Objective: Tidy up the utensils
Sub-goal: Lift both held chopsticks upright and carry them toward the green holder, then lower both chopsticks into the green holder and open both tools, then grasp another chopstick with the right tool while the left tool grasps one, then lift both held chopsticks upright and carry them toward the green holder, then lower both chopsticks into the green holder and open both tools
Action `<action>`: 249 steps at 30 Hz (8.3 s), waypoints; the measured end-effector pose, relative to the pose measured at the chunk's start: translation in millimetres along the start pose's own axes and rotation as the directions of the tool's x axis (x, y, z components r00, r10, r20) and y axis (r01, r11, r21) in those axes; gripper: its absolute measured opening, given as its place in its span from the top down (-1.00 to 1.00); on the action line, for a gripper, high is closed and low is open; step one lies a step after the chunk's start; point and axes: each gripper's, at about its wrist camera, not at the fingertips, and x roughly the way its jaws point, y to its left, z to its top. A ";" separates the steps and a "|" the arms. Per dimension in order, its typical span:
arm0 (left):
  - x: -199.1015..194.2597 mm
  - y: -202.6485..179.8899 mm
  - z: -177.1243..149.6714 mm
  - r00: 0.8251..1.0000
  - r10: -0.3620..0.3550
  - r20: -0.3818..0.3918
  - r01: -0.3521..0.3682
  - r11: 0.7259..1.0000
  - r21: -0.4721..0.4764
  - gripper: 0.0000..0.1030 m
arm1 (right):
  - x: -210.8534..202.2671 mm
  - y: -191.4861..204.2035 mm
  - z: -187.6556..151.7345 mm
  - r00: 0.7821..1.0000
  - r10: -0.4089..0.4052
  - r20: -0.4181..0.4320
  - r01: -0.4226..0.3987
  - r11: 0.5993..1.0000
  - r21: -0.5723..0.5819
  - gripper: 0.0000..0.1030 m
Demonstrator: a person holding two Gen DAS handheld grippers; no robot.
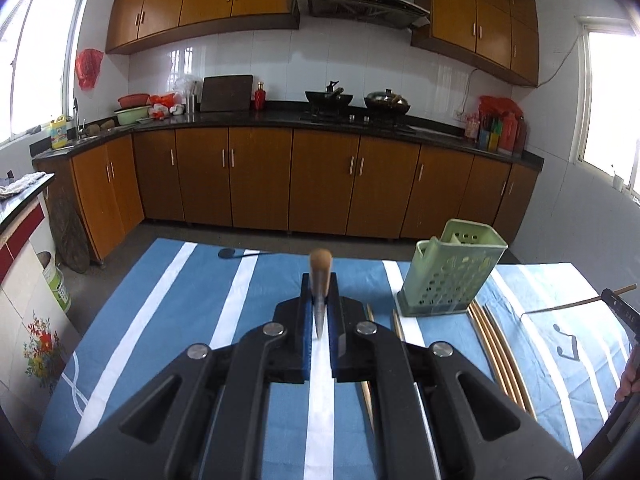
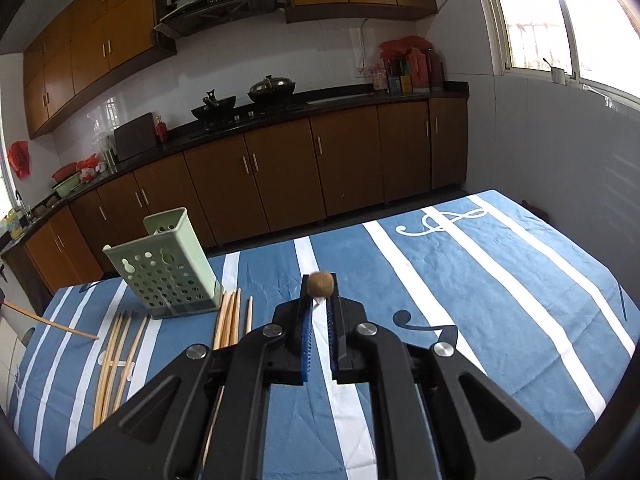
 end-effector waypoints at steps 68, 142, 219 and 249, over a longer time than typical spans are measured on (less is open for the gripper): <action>14.5 -60.9 62.7 0.991 -0.121 0.054 0.123 0.992 -0.031 0.47 | 4.5 55.9 59.9 0.984 0.180 0.016 -0.179 0.983 -0.029 0.53; 118.5 -13.6 -112.6 0.919 -0.012 -0.395 -0.003 0.999 -0.038 0.83 | 94.9 35.1 -92.3 0.934 -0.024 -0.358 -0.030 0.989 -0.144 0.85; -29.2 -54.5 33.6 0.989 -0.146 0.018 0.145 0.987 0.071 0.86 | -39.5 42.7 52.2 0.974 0.216 0.068 -0.214 0.976 -0.032 0.86; 62.1 -125.9 97.5 0.978 -0.206 0.010 0.206 0.977 0.051 0.86 | 20.5 112.4 105.3 0.946 0.314 0.075 -0.312 0.949 -0.035 0.86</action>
